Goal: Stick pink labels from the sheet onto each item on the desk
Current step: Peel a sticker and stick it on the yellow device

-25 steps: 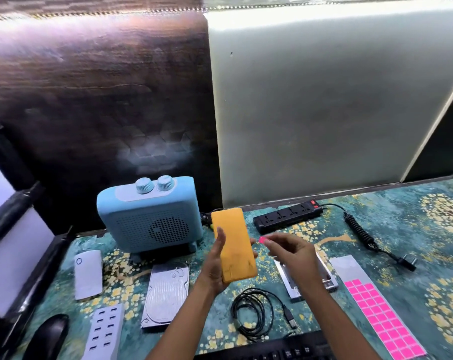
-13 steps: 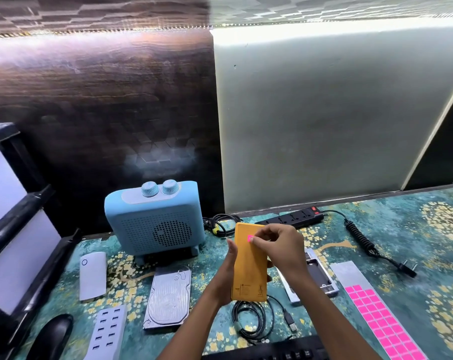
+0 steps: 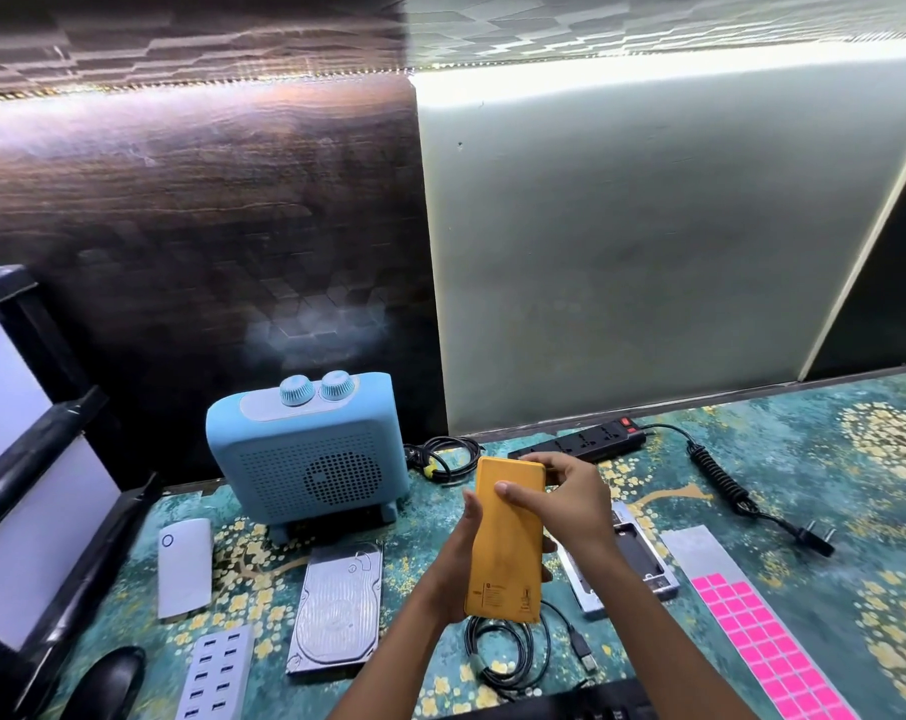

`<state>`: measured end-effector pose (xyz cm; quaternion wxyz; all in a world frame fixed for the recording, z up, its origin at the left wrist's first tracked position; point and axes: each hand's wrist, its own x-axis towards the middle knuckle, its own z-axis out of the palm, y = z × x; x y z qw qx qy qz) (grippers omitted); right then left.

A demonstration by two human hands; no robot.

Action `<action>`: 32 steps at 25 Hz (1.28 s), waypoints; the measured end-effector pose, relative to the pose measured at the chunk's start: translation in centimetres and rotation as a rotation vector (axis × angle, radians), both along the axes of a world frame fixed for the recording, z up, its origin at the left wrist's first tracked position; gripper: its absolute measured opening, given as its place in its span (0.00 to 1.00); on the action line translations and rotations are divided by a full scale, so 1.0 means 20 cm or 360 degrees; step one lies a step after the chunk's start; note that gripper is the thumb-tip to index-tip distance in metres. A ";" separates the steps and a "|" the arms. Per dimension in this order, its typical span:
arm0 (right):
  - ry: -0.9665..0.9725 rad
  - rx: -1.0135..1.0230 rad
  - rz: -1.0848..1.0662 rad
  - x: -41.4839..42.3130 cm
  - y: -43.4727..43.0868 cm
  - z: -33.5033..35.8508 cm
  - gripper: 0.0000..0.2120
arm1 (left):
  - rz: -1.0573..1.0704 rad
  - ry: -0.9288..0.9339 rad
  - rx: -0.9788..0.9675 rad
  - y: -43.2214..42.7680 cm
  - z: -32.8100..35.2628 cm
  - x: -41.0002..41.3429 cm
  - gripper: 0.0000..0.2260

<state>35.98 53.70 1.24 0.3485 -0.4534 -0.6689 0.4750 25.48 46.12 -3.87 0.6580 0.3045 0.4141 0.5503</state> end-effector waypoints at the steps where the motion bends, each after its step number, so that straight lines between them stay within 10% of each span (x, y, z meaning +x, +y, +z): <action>1: 0.0008 -0.0019 0.0002 0.00 0.01 0.00 0.23 | -0.0006 -0.0008 -0.0006 0.00 0.00 0.00 0.48; 21: -0.0128 -0.0286 0.0540 -0.17 -0.02 -0.28 0.13 | 0.0449 0.0382 -0.0627 0.11 -0.07 -0.13 0.38; 32: -0.0778 -0.0299 0.0299 -0.38 0.15 -0.68 0.10 | 0.0613 0.0402 -0.0995 0.13 -0.25 -0.28 0.36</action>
